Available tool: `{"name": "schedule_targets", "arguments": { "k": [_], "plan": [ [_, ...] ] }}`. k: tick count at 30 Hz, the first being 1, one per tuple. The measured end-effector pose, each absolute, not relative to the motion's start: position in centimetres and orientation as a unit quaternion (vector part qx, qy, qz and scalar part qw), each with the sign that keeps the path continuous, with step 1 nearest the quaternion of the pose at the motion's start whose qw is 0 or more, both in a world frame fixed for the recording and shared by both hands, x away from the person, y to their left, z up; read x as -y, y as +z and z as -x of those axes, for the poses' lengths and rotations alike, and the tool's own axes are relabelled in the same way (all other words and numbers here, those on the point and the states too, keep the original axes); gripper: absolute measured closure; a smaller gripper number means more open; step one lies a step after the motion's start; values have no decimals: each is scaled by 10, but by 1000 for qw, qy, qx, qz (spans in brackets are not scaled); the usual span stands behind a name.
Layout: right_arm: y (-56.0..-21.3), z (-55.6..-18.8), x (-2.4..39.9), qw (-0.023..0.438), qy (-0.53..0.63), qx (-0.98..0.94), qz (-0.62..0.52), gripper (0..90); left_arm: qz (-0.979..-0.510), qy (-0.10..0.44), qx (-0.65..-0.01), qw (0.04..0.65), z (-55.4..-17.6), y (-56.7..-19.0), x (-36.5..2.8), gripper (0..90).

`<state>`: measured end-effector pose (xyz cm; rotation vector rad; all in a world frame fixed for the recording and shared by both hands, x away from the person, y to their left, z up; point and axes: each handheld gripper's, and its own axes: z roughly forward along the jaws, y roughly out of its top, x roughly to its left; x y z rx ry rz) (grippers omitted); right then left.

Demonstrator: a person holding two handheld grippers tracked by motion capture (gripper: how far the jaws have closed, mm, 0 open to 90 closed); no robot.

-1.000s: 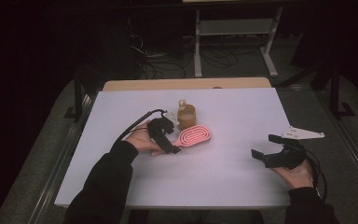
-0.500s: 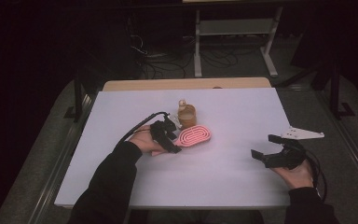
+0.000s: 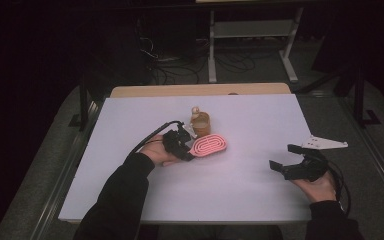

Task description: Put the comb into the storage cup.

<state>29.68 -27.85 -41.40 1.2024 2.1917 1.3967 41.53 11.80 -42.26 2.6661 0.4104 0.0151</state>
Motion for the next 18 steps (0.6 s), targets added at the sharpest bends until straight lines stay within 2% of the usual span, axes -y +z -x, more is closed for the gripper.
{"name": "schedule_targets", "arguments": {
  "k": [11,18],
  "plan": [
    [-414,-297,279,139,483,-758,-416,0,-964,14,-141,224,-412,-422,-121,698],
    [-414,-297,279,139,486,-756,-416,0,-958,6,-145,248,-409,-412,-129,698]
  ]
}}
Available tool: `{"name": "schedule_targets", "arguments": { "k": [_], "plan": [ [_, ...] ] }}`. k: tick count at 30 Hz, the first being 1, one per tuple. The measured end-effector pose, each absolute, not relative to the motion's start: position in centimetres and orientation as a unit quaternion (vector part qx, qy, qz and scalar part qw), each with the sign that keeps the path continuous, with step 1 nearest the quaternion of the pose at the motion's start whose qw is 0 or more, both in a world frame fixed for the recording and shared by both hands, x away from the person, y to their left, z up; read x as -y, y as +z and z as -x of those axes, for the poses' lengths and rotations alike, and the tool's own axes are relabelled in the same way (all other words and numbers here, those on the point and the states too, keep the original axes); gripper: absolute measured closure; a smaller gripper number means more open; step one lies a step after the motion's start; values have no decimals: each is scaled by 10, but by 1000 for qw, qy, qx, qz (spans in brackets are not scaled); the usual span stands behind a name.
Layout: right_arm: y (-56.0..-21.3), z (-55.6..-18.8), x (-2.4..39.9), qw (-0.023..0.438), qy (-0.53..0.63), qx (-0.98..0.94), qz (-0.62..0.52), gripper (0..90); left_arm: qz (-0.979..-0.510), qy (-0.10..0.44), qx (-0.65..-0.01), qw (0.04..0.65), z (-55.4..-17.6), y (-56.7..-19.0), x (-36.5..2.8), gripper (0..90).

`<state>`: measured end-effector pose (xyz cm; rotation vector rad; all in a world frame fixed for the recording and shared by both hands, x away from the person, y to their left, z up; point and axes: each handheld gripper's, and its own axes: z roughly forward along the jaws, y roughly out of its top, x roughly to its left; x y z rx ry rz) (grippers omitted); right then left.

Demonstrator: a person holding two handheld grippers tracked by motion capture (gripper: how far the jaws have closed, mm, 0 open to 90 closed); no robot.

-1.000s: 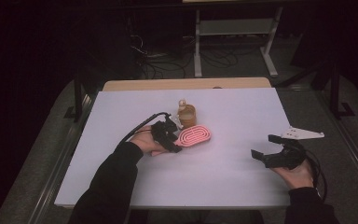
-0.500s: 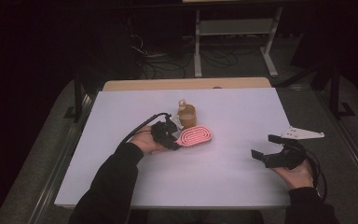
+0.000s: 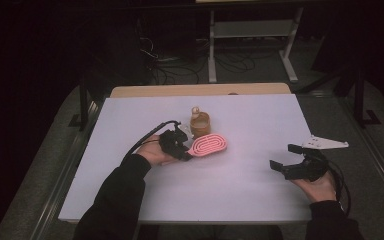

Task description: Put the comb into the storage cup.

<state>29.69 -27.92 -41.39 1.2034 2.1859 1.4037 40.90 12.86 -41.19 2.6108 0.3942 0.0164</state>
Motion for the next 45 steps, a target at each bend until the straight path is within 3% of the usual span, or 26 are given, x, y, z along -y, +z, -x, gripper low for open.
{"name": "schedule_targets", "arguments": {
  "k": [23,45],
  "plan": [
    [-415,-297,279,138,483,-756,-419,0,-947,32,-140,288,-395,-374,-158,698],
    [-397,-297,267,146,495,-760,-395,0,-946,34,-105,306,-380,-344,-154,698]
  ]
}}
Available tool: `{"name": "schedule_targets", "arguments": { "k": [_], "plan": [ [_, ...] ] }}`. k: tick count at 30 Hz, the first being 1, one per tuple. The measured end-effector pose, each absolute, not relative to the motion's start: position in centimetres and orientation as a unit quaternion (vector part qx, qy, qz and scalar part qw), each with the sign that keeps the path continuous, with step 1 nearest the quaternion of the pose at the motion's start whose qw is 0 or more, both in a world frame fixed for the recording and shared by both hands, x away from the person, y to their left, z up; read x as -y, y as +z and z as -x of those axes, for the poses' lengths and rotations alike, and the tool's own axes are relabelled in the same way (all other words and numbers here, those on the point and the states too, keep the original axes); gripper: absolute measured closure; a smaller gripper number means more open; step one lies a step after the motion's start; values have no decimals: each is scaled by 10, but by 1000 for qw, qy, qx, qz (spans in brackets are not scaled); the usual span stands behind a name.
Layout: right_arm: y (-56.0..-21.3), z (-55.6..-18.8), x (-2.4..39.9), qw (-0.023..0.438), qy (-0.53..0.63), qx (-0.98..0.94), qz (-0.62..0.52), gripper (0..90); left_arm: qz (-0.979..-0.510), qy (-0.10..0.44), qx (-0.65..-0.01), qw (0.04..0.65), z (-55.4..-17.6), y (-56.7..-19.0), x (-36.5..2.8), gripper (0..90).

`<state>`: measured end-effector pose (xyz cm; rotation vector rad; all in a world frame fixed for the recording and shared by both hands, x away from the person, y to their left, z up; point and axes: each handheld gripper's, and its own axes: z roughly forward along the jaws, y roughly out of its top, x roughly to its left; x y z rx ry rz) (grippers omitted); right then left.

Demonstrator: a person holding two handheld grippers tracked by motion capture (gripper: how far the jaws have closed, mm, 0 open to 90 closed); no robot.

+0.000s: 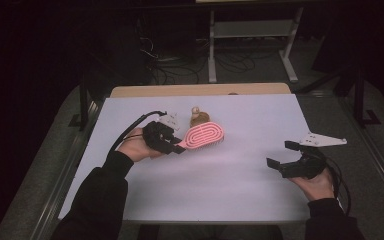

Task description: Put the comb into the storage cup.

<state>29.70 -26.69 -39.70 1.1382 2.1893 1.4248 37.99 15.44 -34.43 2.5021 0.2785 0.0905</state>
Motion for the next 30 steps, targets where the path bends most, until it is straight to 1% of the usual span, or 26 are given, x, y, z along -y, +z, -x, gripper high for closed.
{"name": "schedule_targets", "arguments": {
  "k": [8,12,25,30],
  "plan": [
    [-382,-298,255,143,500,-767,-375,0,-944,45,-96,313,-374,-338,-152,698],
    [-375,-300,250,138,500,-772,-368,0,-940,69,-81,324,-367,-333,-151,697],
    [-343,-315,228,98,499,-789,-345,0,-930,95,-77,345,-361,-321,-154,697],
    [-333,-321,219,93,500,-792,-338,0,-928,105,-76,350,-361,-318,-156,697]
  ]
}}
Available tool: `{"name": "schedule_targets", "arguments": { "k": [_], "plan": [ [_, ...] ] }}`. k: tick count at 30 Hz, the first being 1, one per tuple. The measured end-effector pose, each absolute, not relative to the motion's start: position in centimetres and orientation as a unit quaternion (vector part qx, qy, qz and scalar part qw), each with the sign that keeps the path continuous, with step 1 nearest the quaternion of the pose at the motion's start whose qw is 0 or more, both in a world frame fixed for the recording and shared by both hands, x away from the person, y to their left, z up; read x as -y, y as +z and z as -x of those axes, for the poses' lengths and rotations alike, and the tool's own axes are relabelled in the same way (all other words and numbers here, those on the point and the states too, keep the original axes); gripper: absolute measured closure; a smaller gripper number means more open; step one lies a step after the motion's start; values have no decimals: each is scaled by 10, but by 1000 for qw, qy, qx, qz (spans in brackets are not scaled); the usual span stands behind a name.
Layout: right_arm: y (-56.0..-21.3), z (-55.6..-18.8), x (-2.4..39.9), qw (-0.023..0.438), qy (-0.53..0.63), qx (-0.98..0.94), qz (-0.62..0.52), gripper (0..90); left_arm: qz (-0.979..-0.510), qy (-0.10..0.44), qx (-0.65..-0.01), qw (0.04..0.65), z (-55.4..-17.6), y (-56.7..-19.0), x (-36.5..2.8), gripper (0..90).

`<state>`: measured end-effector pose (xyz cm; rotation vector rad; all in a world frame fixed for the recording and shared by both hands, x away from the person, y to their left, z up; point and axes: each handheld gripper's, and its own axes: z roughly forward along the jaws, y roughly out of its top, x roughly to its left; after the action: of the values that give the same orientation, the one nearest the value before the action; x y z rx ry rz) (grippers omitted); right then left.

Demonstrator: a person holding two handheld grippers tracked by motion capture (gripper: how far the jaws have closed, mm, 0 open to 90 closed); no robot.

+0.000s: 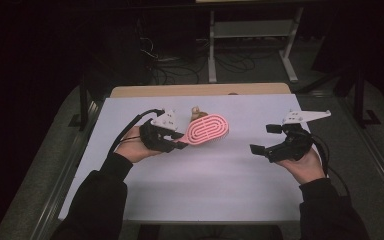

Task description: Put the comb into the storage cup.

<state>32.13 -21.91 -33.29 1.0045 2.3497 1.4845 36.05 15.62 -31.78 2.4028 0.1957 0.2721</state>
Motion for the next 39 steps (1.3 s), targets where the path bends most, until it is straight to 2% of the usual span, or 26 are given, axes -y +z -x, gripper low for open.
{"name": "schedule_targets", "arguments": {
  "k": [16,36,39],
  "plan": [
    [-303,-337,195,82,497,-804,-314,0,-920,128,-75,363,-359,-311,-155,697],
    [-278,-371,166,18,499,-804,-322,0,-911,152,-63,377,-356,-305,-144,697],
    [-279,-376,163,1,498,-803,-327,36,-908,157,-58,383,-355,-304,-142,697]
  ]
}}
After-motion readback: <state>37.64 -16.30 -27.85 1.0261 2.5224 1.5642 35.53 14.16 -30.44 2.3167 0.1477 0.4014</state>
